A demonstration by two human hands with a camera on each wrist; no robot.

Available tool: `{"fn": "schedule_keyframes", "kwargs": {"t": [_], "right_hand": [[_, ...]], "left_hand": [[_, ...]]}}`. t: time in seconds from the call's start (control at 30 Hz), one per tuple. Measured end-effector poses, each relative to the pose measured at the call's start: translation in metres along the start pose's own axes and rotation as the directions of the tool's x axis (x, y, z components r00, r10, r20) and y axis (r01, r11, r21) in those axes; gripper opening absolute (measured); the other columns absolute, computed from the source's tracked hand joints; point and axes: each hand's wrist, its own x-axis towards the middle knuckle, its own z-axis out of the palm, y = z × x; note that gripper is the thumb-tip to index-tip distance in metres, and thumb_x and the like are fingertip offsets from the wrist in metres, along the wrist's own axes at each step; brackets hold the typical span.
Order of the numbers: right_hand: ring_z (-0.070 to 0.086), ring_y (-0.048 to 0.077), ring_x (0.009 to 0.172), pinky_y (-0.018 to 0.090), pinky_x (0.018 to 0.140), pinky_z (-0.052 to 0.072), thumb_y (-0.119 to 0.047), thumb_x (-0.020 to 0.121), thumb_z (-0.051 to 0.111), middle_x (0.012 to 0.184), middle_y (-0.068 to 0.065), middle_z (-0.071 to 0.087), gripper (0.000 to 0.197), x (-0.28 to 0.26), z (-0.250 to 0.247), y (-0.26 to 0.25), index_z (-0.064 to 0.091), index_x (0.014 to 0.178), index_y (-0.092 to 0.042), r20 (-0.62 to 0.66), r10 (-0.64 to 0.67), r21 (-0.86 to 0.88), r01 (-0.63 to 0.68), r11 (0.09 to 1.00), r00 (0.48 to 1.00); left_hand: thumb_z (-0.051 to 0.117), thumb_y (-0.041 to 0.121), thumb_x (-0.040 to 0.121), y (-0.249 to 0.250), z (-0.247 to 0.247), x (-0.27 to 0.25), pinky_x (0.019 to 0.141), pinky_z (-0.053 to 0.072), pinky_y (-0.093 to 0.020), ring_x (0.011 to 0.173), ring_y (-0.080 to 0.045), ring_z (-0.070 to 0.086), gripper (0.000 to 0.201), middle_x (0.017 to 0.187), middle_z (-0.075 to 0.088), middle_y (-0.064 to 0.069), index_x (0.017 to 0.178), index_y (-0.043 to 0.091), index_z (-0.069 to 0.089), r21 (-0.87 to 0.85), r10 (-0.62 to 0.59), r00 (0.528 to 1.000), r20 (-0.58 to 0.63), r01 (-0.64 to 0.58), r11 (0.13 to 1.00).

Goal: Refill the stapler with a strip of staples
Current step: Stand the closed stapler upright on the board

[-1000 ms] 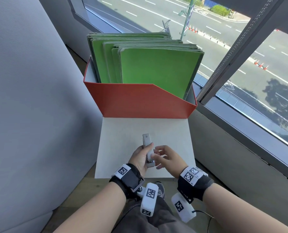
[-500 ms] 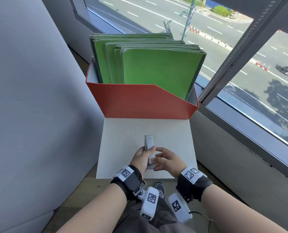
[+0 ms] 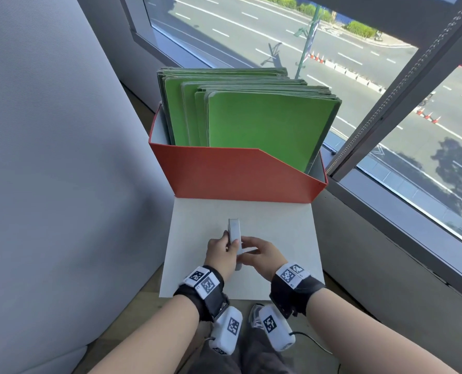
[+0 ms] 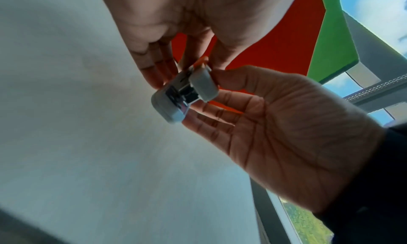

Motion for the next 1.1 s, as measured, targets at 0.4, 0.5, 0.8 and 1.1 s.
{"fn": "schedule_keyframes", "kwargs": {"t": [0.4,0.5,0.8,1.1], "right_hand": [[0.066,0.025,0.096,0.044,0.090,0.054,-0.028,0.066,0.065,0.113,0.008,0.066,0.038,0.072,0.055,-0.044,0.069,0.104,-0.029,0.063,-0.055,-0.111,0.062,0.992,0.997],[0.067,0.025,0.091,0.042,0.087,0.055,-0.027,0.068,0.066,0.108,0.012,0.068,0.032,0.082,0.063,-0.044,0.070,0.099,-0.021,0.062,-0.059,-0.127,0.066,0.990,0.996],[0.062,0.020,0.076,0.027,0.068,0.048,-0.012,0.076,0.066,0.090,0.013,0.070,0.015,0.092,0.076,-0.042,0.068,0.088,-0.004,0.047,-0.067,-0.171,0.074,0.983,0.997],[0.062,0.027,0.073,0.023,0.057,0.041,-0.027,0.068,0.067,0.098,0.020,0.064,0.014,0.100,0.086,-0.038,0.062,0.076,-0.016,0.007,-0.045,-0.257,0.046,0.965,0.999]], "left_hand": [[0.048,0.023,0.090,0.005,-0.082,0.052,0.080,0.052,-0.030,0.096,-0.029,0.065,0.031,0.114,0.066,-0.015,0.115,0.012,0.063,0.071,-0.076,0.996,-0.041,0.078,0.994],[0.048,0.018,0.090,-0.002,-0.089,0.060,0.071,0.052,-0.022,0.091,-0.024,0.065,0.029,0.112,0.068,-0.010,0.115,0.016,0.064,0.025,-0.062,0.997,-0.037,0.063,0.998],[0.048,0.014,0.089,-0.010,-0.094,0.069,0.053,0.040,-0.006,0.080,-0.016,0.061,0.030,0.105,0.067,-0.006,0.113,0.016,0.065,0.022,-0.076,0.995,-0.057,0.078,0.997],[0.042,0.017,0.090,-0.016,-0.089,0.077,0.058,0.048,-0.016,0.088,-0.025,0.060,0.034,0.120,0.054,-0.014,0.113,0.011,0.065,0.094,-0.110,0.987,-0.114,0.121,0.988]]}}
